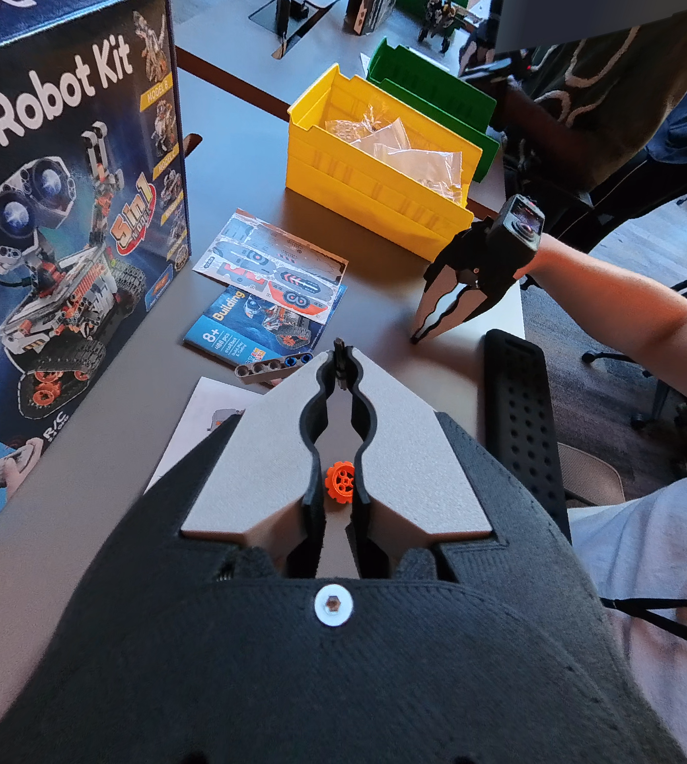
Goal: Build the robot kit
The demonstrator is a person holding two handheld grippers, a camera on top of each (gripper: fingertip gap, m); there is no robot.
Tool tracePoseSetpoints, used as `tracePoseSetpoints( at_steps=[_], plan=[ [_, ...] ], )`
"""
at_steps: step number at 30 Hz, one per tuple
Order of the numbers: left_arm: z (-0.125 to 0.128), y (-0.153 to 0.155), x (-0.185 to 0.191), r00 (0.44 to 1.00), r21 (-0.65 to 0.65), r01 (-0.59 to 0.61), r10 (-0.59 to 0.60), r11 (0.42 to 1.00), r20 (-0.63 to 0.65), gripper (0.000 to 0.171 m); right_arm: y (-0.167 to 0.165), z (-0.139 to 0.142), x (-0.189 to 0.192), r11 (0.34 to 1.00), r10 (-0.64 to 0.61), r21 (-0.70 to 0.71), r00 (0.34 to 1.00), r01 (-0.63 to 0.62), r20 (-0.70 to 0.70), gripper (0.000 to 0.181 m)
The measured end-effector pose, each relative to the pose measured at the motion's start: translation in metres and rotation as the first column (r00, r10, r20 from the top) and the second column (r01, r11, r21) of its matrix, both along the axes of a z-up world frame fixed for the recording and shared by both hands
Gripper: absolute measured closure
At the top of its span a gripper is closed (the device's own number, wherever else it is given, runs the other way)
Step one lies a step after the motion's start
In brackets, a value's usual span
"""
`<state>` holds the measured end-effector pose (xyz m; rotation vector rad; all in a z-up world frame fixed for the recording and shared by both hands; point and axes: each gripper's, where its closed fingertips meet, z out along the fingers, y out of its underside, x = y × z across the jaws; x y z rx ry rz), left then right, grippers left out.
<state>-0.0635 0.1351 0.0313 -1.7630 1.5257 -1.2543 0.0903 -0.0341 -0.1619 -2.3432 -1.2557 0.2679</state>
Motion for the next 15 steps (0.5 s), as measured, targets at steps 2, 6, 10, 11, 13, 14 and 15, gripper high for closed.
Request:
tracePoseSetpoints(
  at_steps=[2, 6, 10, 11, 13, 14, 15],
  plan=[
    [-0.001, -0.001, 0.001, 1.0, 0.004, 0.003, -0.003, 1.0, -0.005, 0.171, -0.002, 0.0, 0.006, 1.0, -0.009, -0.019, 0.998, 0.01, 0.057, 0.176],
    [-0.001, -0.002, 0.002, 1.0, 0.01, 0.003, -0.003, 1.0, -0.011, 0.171, -0.02, 0.0, 0.033, 0.986, 0.059, -0.167, 0.935, 0.001, 0.35, 0.176],
    [-0.003, -0.001, 0.001, 1.0, 0.005, -0.001, 0.001, 1.0, -0.017, 0.171, -0.042, 0.006, 0.073, 0.919, 0.22, -0.385, 0.699, 0.086, 0.68, 0.176],
    [-0.003, -0.001, 0.001, 1.0, 0.003, -0.002, 0.002, 1.0, -0.017, 0.171, -0.044, 0.008, 0.078, 0.903, 0.259, -0.418, 0.644, 0.104, 0.72, 0.176],
    [-0.003, -0.001, 0.001, 1.0, 0.0, -0.002, 0.002, 1.0, -0.017, 0.171, -0.049, 0.011, 0.083, 0.863, 0.296, -0.471, 0.573, 0.184, 0.764, 0.176],
    [-0.002, -0.001, 0.001, 1.0, 0.0, -0.003, 0.003, 1.0, -0.016, 0.171, -0.05, 0.012, 0.084, 0.849, 0.305, -0.484, 0.549, 0.214, 0.778, 0.176],
    [-0.002, -0.001, 0.001, 1.0, 0.0, -0.002, 0.002, 1.0, -0.016, 0.171, -0.049, 0.012, 0.084, 0.84, 0.314, -0.491, 0.532, 0.23, 0.787, 0.176]
  ],
)
